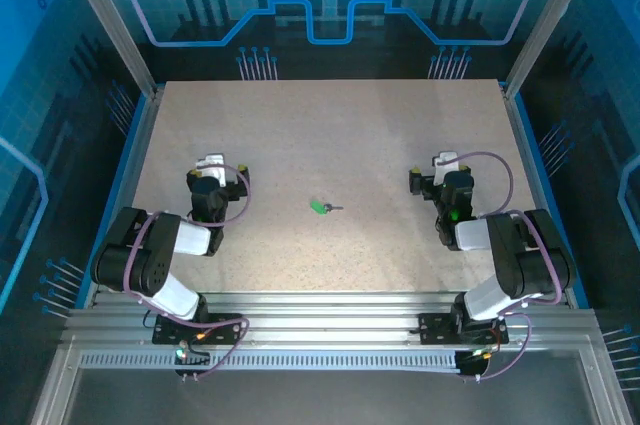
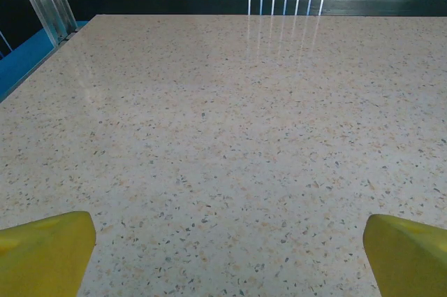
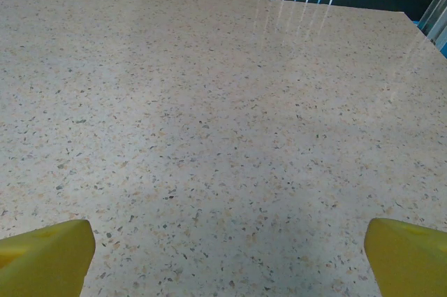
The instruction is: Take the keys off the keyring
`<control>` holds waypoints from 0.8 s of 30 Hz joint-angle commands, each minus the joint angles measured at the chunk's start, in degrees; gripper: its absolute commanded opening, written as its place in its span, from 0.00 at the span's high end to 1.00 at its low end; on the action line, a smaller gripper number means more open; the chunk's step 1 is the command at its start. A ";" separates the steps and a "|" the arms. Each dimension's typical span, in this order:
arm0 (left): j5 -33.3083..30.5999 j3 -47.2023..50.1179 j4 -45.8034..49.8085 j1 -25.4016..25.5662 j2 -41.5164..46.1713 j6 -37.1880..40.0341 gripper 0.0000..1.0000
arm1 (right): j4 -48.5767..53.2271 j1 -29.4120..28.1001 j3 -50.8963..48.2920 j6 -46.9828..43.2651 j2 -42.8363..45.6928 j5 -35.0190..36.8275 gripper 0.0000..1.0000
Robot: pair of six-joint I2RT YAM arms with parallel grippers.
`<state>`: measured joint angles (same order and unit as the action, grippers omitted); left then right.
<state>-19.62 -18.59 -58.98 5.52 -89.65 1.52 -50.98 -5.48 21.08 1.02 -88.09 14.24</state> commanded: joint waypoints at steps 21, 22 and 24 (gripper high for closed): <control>0.87 -1.92 2.02 -1.30 0.07 -1.43 0.00 | -1.40 0.03 0.96 -0.42 -0.06 -0.71 0.00; 1.09 -2.04 2.38 -1.53 0.11 -1.58 0.01 | -1.40 0.03 0.95 -0.49 -0.05 -0.70 0.00; 1.18 -1.94 2.19 -1.65 0.15 -1.65 0.00 | -1.03 -0.60 1.17 -0.58 0.34 1.35 0.00</control>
<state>-19.59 -19.35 -57.08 4.54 -89.65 1.34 -50.96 -5.56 21.08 1.02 -88.09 14.41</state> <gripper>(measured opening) 0.995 0.999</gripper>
